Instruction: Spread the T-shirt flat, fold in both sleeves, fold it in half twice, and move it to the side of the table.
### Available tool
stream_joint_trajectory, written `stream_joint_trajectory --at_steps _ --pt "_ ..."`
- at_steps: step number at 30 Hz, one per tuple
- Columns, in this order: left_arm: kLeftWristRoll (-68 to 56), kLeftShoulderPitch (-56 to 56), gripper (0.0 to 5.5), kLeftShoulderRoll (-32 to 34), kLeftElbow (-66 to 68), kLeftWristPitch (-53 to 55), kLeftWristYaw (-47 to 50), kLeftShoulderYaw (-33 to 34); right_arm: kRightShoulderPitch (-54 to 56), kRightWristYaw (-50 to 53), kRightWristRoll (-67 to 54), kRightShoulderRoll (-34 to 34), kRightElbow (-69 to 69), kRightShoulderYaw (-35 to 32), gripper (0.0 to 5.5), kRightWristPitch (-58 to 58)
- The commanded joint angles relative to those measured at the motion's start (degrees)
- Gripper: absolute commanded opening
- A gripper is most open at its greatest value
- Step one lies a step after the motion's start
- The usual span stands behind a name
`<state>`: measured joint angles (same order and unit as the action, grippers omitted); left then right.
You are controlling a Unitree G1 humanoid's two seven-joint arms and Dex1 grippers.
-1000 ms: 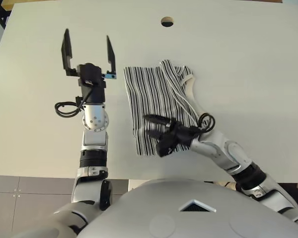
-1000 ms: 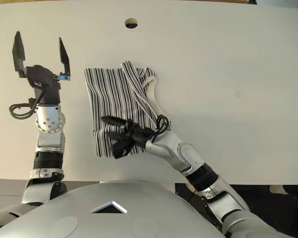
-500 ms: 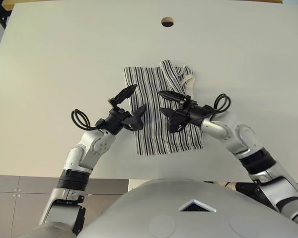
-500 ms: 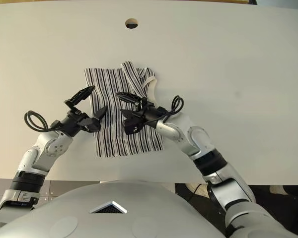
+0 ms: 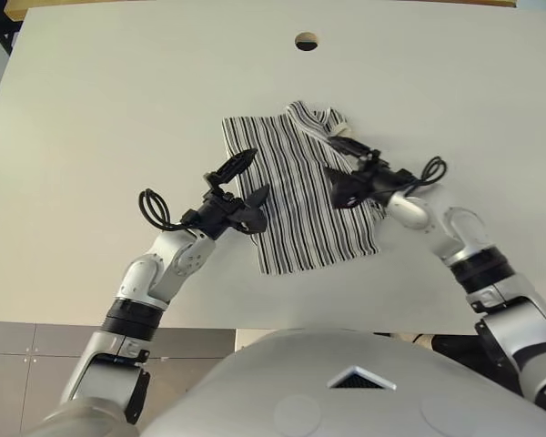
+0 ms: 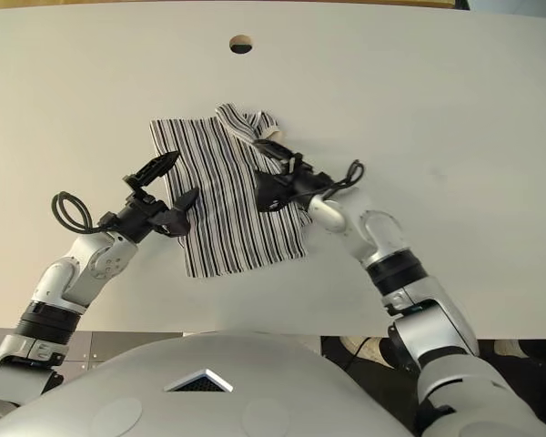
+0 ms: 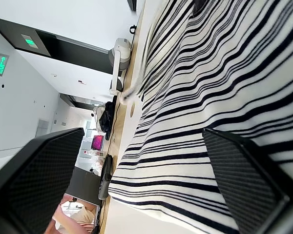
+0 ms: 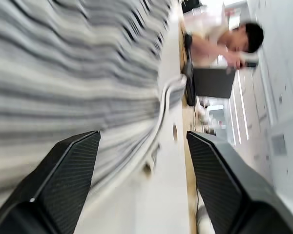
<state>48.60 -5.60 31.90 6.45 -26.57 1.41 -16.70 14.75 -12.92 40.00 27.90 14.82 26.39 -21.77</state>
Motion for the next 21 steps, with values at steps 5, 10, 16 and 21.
stream_joint_trajectory --at_steps 5,10,16,21 --pt "1.71 -1.87 4.52 3.17 5.50 4.08 -1.22 -1.78 4.73 1.09 -3.52 2.32 7.93 -5.08 3.28 1.04" --pt "0.27 -2.73 4.52 3.40 3.91 3.84 1.04 -1.15 5.06 4.96 -6.62 2.31 12.91 -8.52 3.28 -0.10" --pt "-6.23 2.03 4.52 3.20 -1.41 1.14 11.85 9.20 -5.31 1.96 -8.46 7.81 -7.71 -12.75 3.28 -1.72" --pt "-18.60 3.50 4.52 4.98 -6.26 -8.59 8.94 13.09 -10.16 -2.11 -1.51 15.15 -9.17 -8.54 3.28 -6.53"
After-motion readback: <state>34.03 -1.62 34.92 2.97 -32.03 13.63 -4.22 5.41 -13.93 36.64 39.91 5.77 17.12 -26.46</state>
